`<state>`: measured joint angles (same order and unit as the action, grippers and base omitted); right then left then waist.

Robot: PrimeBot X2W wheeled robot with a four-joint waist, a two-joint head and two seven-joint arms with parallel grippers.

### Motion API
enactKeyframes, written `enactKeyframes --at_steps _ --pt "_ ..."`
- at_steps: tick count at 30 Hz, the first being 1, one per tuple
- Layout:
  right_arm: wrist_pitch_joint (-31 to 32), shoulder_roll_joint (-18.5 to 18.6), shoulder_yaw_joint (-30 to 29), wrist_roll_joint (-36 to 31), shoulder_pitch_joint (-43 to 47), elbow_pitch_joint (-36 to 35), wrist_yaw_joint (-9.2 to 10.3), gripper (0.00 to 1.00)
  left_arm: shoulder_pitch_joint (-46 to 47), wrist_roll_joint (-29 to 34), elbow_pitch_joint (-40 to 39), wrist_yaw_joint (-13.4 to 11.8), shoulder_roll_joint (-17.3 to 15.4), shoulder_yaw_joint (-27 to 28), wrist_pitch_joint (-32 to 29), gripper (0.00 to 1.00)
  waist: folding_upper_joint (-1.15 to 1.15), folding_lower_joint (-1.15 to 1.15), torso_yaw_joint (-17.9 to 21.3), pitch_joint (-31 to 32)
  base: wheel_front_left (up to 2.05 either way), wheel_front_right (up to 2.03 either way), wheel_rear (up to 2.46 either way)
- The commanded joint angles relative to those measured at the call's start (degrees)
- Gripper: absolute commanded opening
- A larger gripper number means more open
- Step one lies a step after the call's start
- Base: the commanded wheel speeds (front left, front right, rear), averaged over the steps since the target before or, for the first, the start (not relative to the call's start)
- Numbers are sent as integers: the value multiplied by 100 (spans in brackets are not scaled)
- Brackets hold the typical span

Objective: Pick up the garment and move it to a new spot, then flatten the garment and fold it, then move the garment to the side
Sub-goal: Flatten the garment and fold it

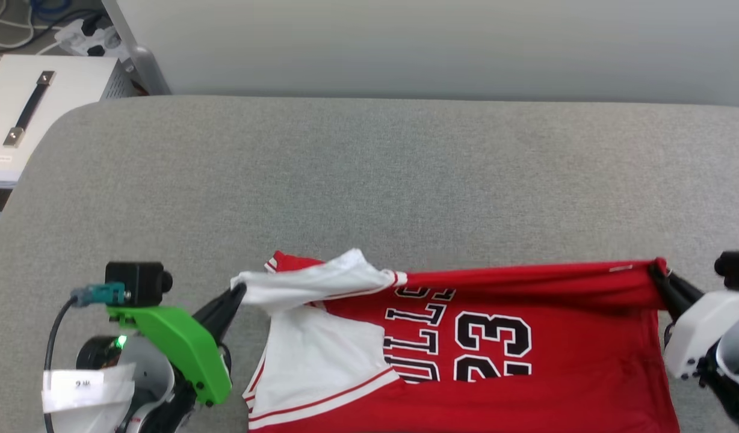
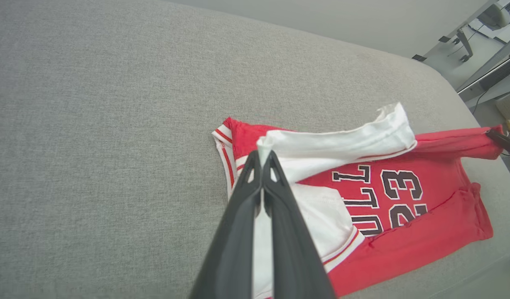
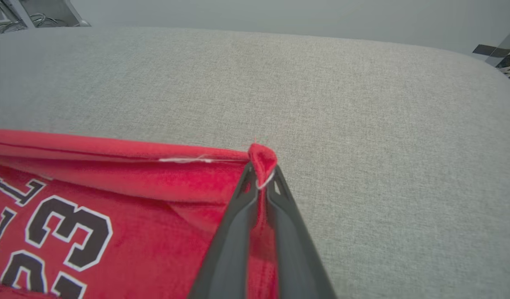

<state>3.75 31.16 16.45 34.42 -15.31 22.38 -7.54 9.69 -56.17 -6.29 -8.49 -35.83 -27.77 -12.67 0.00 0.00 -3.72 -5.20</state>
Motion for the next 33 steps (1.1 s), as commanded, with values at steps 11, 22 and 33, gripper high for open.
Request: enactKeyframes --at_steps 11,22,33 --pt "-262 18 -116 199 1066 -460 5 0 -845 -128 -59 -128 -230 -263 -169 0 0 0 85 225 0 0 0" --pt "-336 449 520 37 1328 -781 5 0 -840 0 401 -20 -137 -574 -287 0 0 0 142 100 0 0 0" --pt "-362 616 1076 -232 1108 -520 5 100 -564 345 910 138 -69 -850 -272 100 0 0 153 -29 0 0 0"
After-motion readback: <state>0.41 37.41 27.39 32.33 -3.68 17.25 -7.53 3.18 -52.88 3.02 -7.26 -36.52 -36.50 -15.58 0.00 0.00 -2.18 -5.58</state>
